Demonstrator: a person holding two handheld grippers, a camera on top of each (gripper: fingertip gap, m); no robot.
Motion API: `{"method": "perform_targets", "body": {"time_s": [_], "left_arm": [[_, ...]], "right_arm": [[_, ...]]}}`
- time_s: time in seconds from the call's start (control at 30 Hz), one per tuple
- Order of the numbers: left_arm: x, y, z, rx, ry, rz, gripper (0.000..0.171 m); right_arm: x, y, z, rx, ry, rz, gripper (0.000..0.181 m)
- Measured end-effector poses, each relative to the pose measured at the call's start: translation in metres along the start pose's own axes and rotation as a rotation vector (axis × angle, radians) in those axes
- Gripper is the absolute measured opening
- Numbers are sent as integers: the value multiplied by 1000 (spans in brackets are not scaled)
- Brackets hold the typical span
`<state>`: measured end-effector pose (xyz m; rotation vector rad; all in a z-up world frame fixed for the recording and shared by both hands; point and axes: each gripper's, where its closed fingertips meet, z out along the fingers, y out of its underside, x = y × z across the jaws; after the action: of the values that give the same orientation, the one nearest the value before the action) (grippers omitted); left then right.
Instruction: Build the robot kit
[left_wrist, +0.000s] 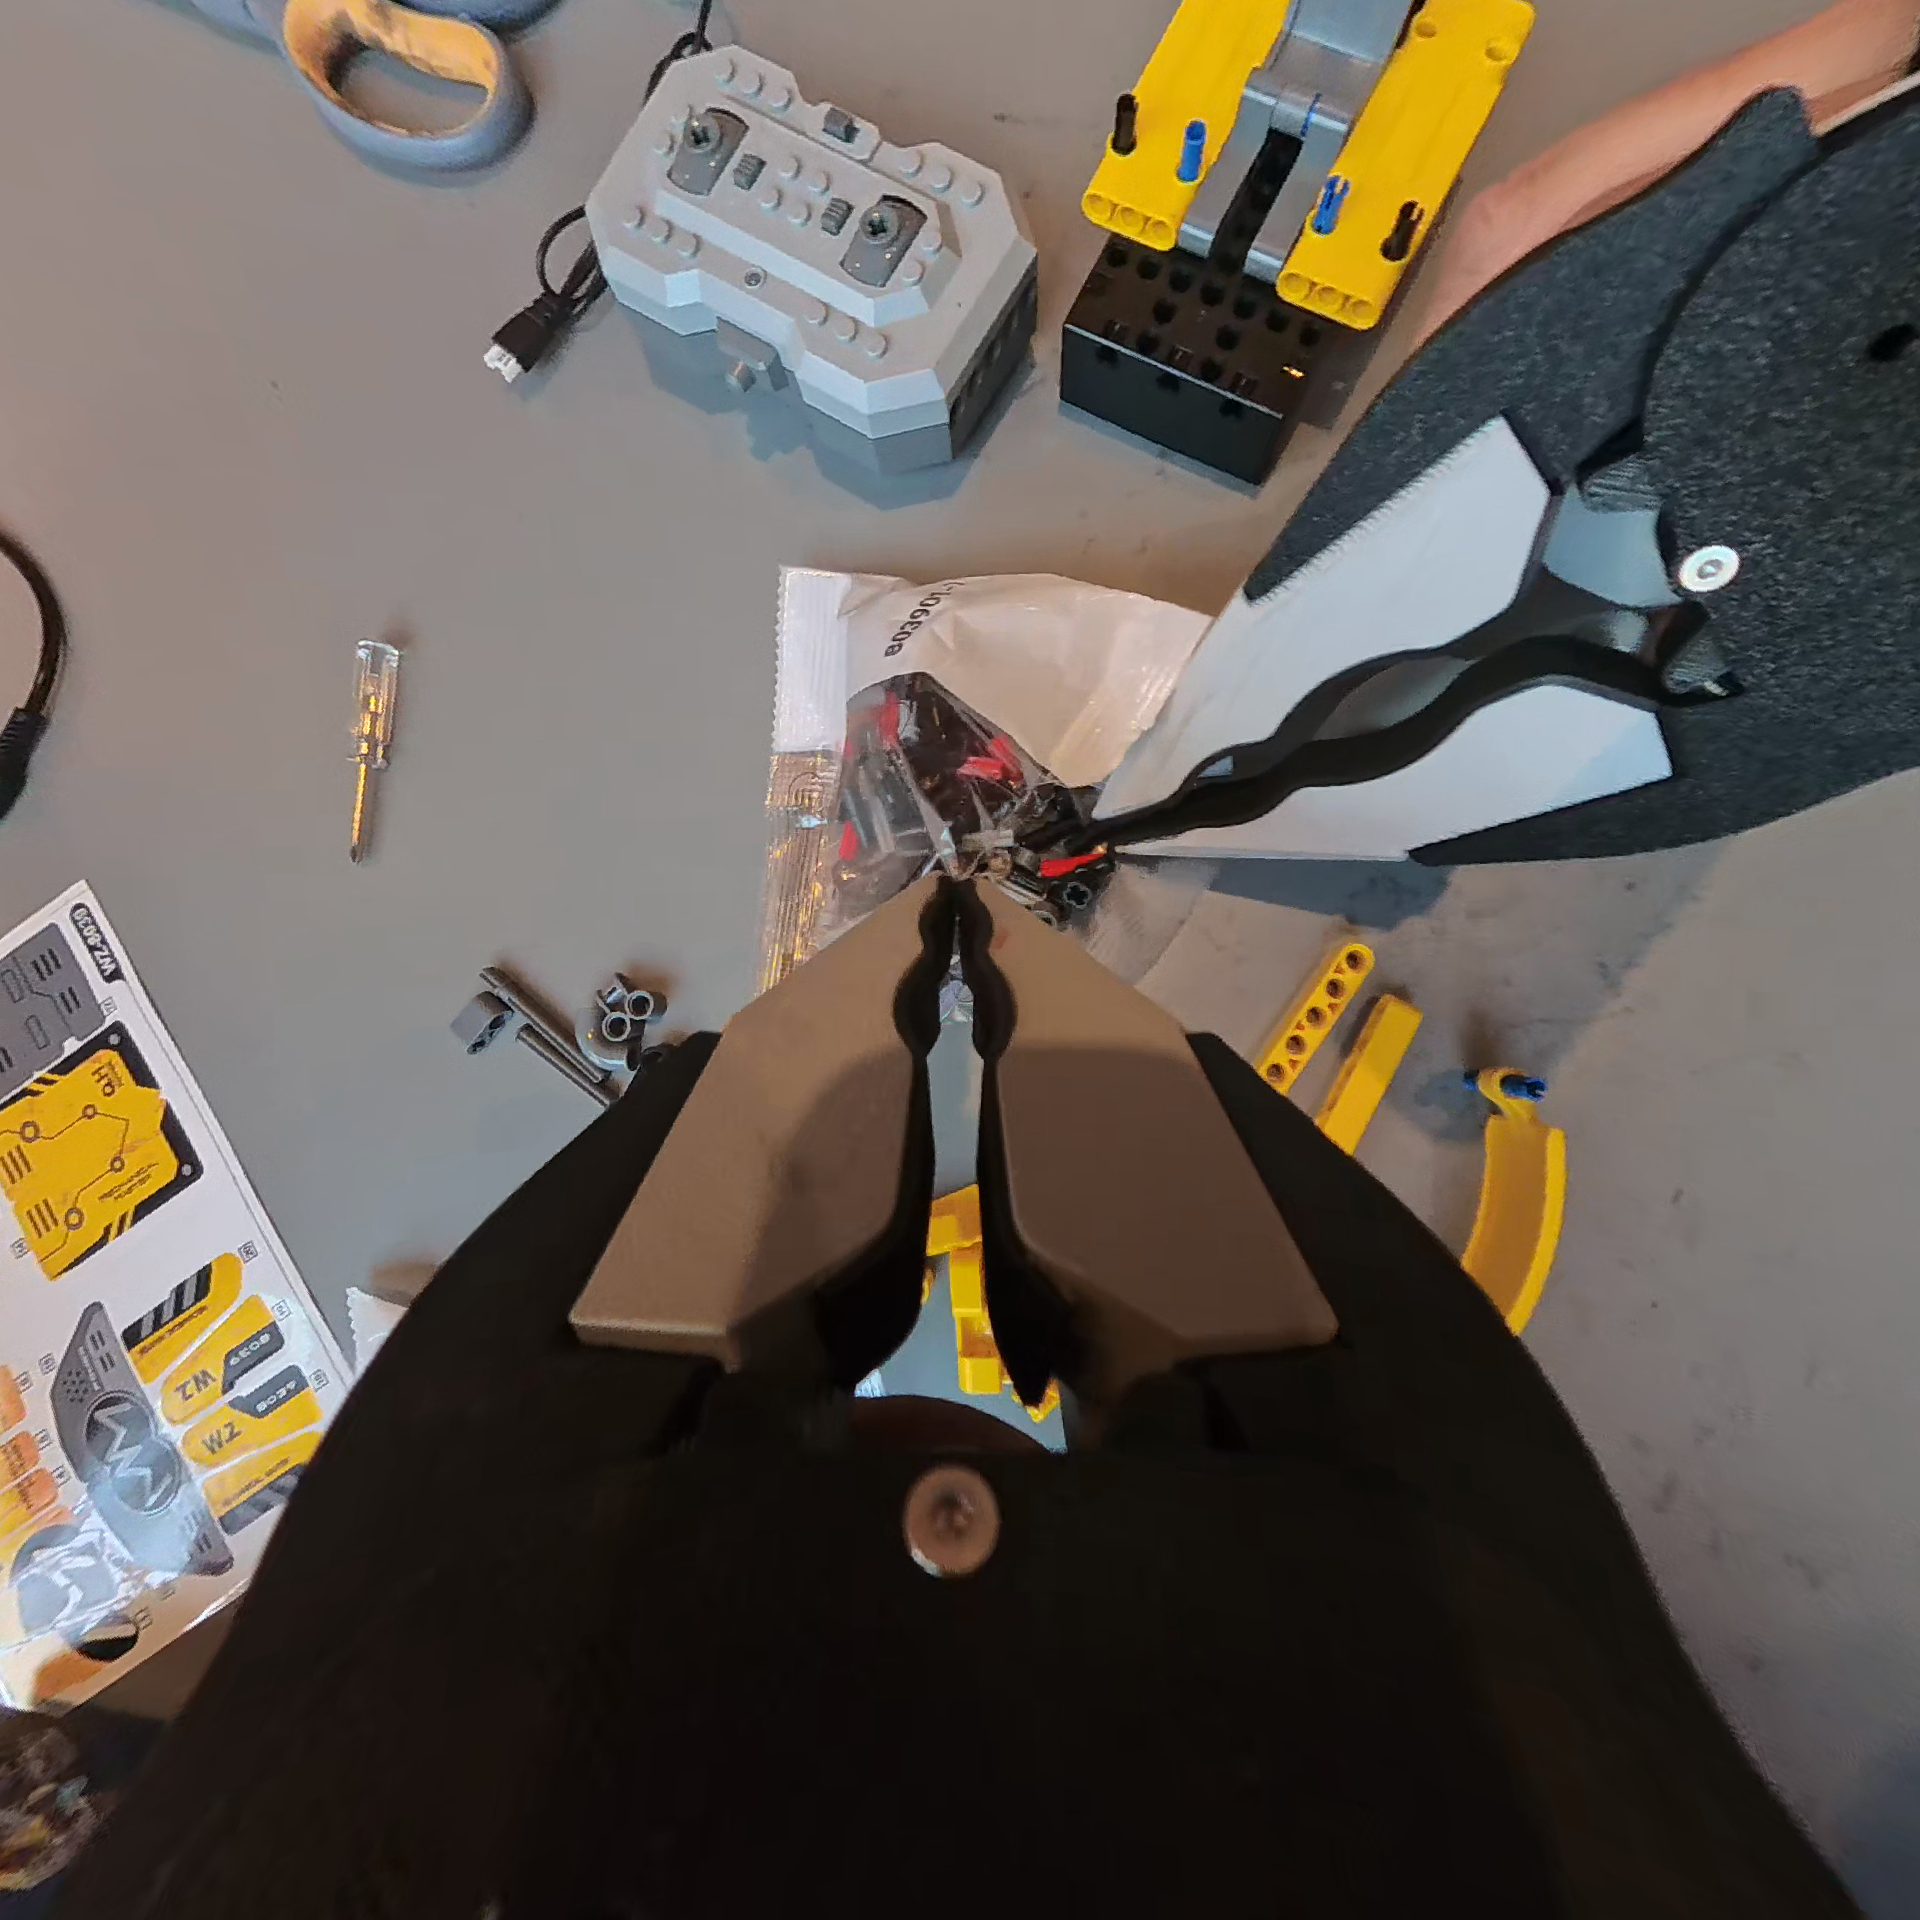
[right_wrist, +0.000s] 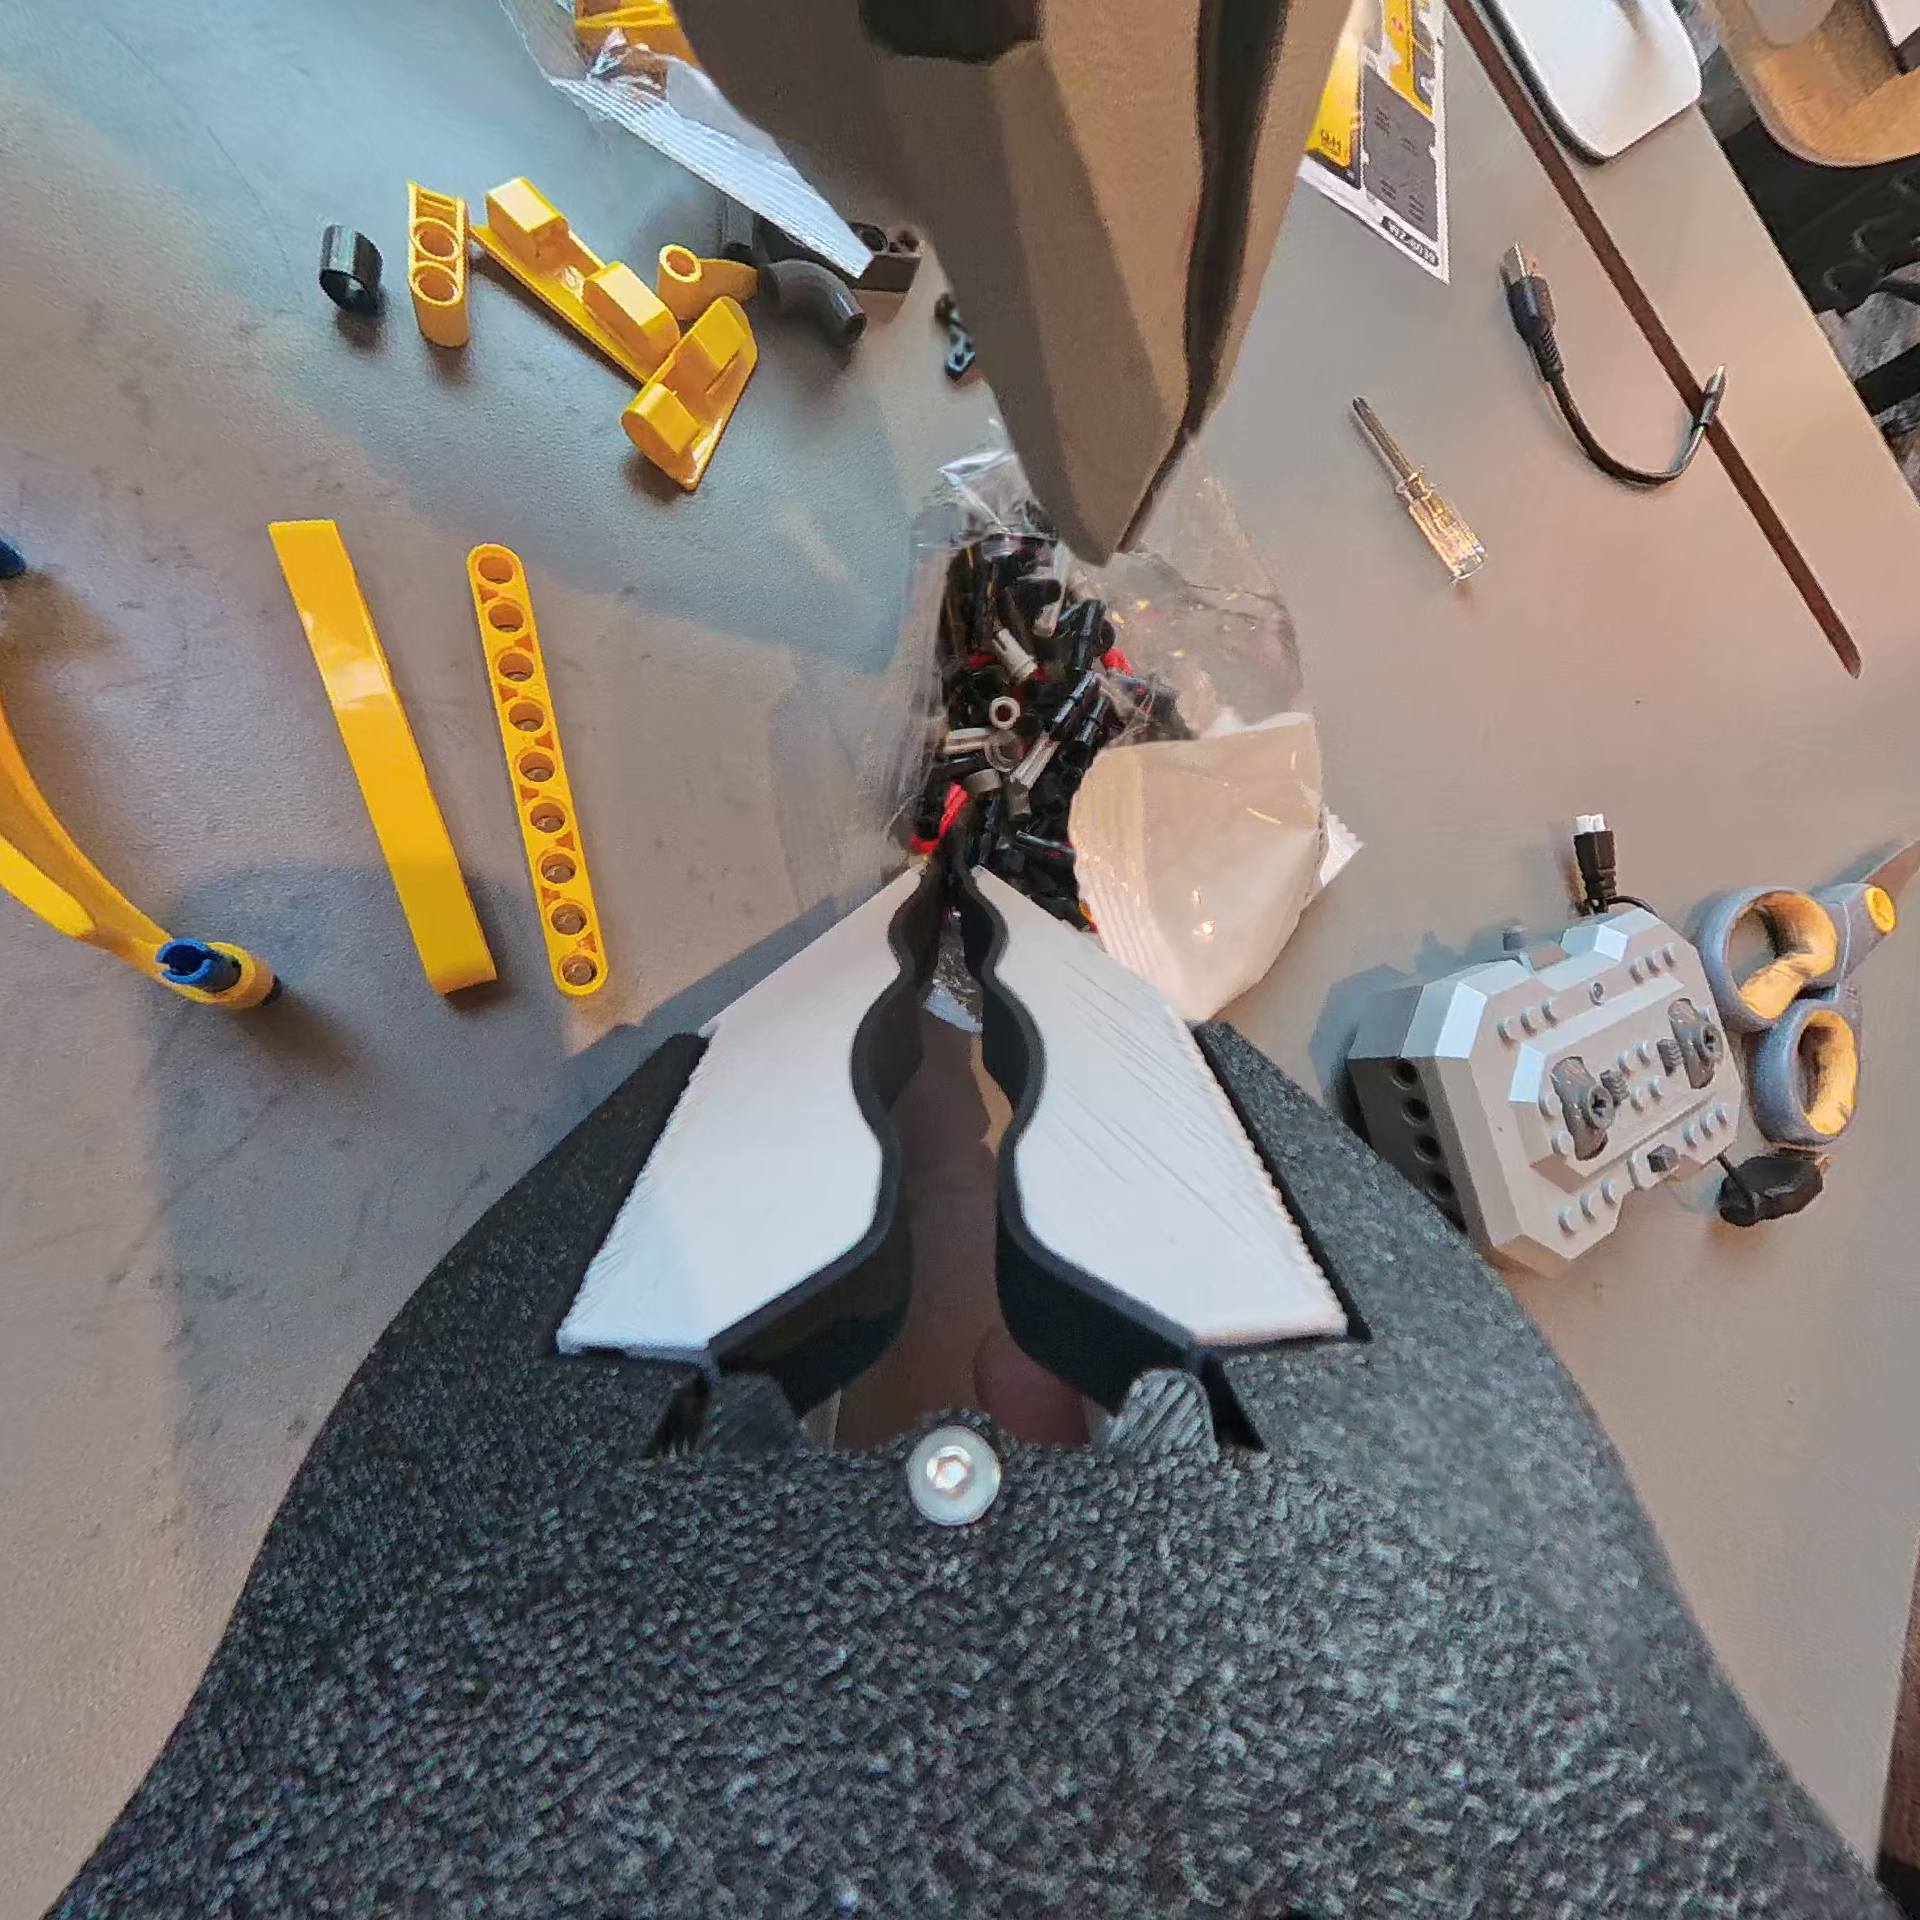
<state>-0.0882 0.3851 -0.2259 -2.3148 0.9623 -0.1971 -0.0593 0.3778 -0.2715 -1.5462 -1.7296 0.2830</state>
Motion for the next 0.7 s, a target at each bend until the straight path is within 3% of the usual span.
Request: {"method": "perform_targets", "body": {"time_s": [0.4, 0.7], "left_arm": [[18, -6, 1, -8, 8, 74, 0], [23, -9, 1, -3, 0, 107, 0]], "right_arm": [[26, -8, -13, 75, 69, 97, 10], [28, -9, -12, 95, 33, 226, 17]]}}
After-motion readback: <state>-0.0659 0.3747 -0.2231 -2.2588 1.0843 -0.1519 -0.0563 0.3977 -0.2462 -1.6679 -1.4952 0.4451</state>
